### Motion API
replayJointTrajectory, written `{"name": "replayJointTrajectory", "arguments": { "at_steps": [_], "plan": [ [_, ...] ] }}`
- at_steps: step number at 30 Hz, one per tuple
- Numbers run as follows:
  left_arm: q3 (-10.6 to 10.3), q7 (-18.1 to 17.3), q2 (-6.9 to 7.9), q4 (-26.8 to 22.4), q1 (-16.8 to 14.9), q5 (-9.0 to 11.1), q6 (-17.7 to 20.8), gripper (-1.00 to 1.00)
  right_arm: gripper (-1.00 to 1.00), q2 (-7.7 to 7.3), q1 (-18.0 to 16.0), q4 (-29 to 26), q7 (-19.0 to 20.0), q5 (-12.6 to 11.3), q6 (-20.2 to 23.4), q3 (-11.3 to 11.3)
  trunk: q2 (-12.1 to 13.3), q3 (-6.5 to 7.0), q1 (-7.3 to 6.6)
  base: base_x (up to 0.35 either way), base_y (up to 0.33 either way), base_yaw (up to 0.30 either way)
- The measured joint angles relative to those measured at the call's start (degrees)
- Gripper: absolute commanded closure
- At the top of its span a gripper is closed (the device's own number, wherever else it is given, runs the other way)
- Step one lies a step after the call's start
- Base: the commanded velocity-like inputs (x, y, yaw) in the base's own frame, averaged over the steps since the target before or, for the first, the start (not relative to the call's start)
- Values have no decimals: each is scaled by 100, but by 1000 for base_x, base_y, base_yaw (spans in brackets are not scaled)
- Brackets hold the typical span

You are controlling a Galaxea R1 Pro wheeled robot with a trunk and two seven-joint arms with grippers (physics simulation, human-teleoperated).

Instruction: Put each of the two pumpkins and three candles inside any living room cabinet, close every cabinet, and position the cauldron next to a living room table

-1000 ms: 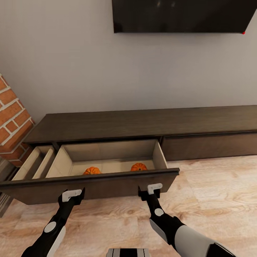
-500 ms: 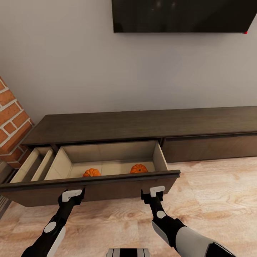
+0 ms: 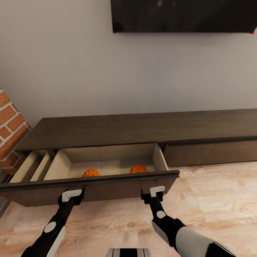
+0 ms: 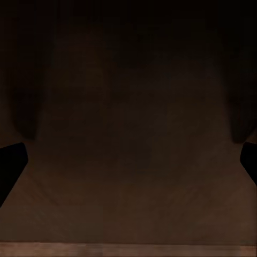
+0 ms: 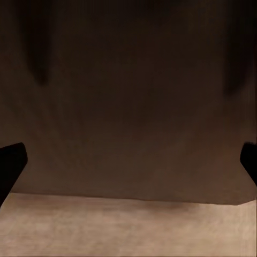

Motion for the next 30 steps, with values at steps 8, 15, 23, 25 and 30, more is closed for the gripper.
{"name": "replayJointTrajectory", "arguments": {
  "at_steps": [8, 15, 23, 25, 30],
  "plan": [
    [-1, -2, 6, -2, 0, -6, 0, -100, -100, 0, 0, 0, 1, 0, 0, 0, 0, 0, 0, 275, 0, 0],
    [-1, -3, 8, -2, 0, -12, 0, -100, -100, 0, 0, 0, 1, 0, 0, 0, 0, 0, 0, 275, 0, 0],
    [-1, -2, 2, -1, 0, -11, 0, -100, -100, 0, 0, 0, 1, 0, 0, 0, 0, 0, 0, 259, 0, 0],
    [-2, -2, 2, -1, -1, -11, 0, -100, -100, 0, 0, 0, 1, 0, 0, 0, 0, 0, 0, 227, 0, 0],
    [-3, -5, 0, -2, 0, -15, 0, -100, -100, 0, 0, 0, 1, 0, 3, 0, 0, 0, 1, 178, 0, 0]
  ]
}}
